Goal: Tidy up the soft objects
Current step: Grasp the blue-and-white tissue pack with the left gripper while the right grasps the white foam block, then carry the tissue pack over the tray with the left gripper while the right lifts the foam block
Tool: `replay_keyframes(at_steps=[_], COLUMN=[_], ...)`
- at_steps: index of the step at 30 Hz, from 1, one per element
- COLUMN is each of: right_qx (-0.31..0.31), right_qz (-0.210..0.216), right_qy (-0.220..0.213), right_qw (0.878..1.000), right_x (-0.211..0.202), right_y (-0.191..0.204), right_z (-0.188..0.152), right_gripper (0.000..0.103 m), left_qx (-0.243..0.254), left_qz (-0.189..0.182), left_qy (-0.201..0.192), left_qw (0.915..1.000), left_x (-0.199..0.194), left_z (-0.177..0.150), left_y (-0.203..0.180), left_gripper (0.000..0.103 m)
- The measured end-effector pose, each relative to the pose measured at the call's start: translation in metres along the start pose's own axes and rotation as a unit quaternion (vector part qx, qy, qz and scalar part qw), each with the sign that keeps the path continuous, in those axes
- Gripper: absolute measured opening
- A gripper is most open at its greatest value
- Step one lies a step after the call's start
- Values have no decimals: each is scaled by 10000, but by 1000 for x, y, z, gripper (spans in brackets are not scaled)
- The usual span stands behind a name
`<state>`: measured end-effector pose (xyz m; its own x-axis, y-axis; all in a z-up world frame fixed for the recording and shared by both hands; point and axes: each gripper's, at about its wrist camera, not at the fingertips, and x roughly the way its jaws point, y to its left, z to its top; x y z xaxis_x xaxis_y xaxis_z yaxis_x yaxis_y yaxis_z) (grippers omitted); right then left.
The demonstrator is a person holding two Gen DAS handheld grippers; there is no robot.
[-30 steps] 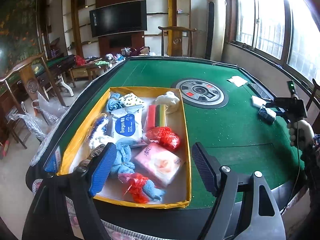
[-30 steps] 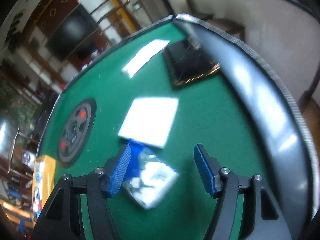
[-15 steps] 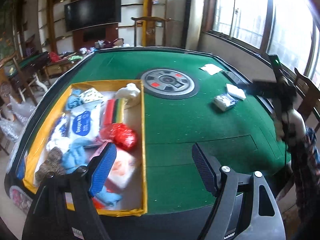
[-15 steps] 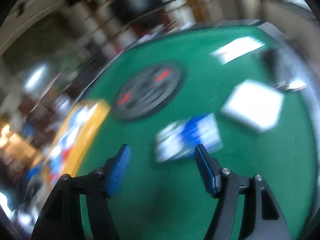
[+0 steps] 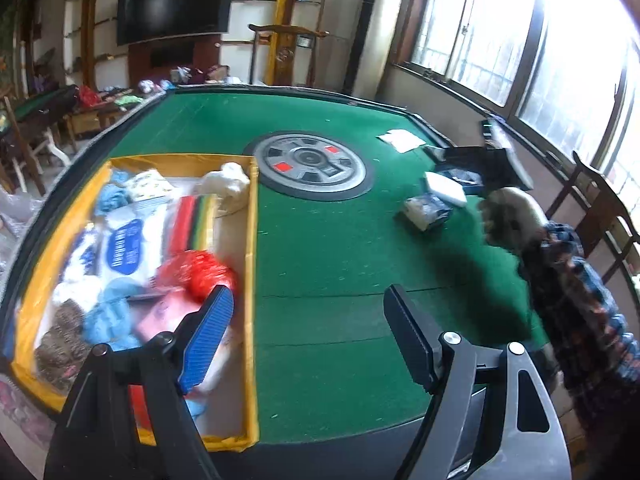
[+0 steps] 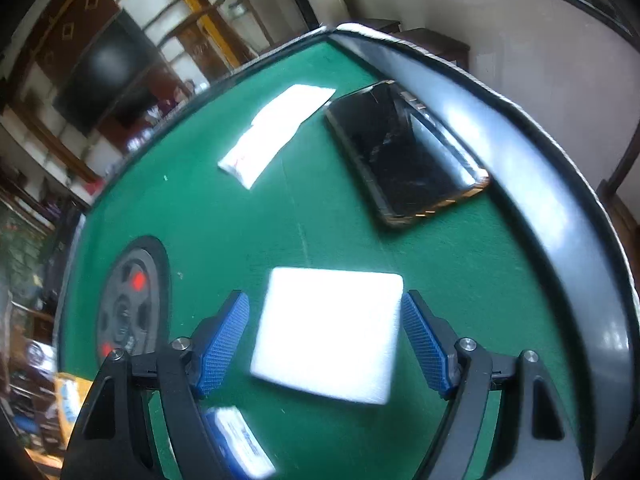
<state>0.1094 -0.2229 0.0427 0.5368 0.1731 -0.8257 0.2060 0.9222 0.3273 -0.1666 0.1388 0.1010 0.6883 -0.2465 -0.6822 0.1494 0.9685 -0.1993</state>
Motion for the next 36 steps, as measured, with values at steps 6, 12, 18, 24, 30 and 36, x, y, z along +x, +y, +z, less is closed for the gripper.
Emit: replay_keyframes(at_steps=[6, 12, 18, 24, 30, 36], right_qx=[-593, -733, -414, 126, 242, 195], right_qz=[-427, -149, 279, 939, 1135, 1177], right_qy=[-25, 66, -242, -224, -205, -251], right_qw=[9973, 9972, 9985, 9953, 9930, 9925], right_x=[9, -21, -40, -39, -37, -36], right_y=[22, -4, -36, -55, -57, -54], right_z=[-9, -44, -61, -53, -51, -50], right_gripper=[63, 53, 52, 54, 61, 63], left_qx=[304, 1358, 2036, 2578, 2458, 2100], left_qz=[-640, -824, -1011, -840, -834, -910], left_qy=[349, 785, 1200, 1337, 1414, 1416], left_qw=[9969, 9842, 9664, 9532, 9553, 9631], left_x=[33, 110, 193, 240, 258, 236], left_z=[31, 66, 87, 89, 86, 87], left_y=[-36, -101, -146, -172, -182, -167], left_gripper=[79, 80, 79, 79, 82, 51])
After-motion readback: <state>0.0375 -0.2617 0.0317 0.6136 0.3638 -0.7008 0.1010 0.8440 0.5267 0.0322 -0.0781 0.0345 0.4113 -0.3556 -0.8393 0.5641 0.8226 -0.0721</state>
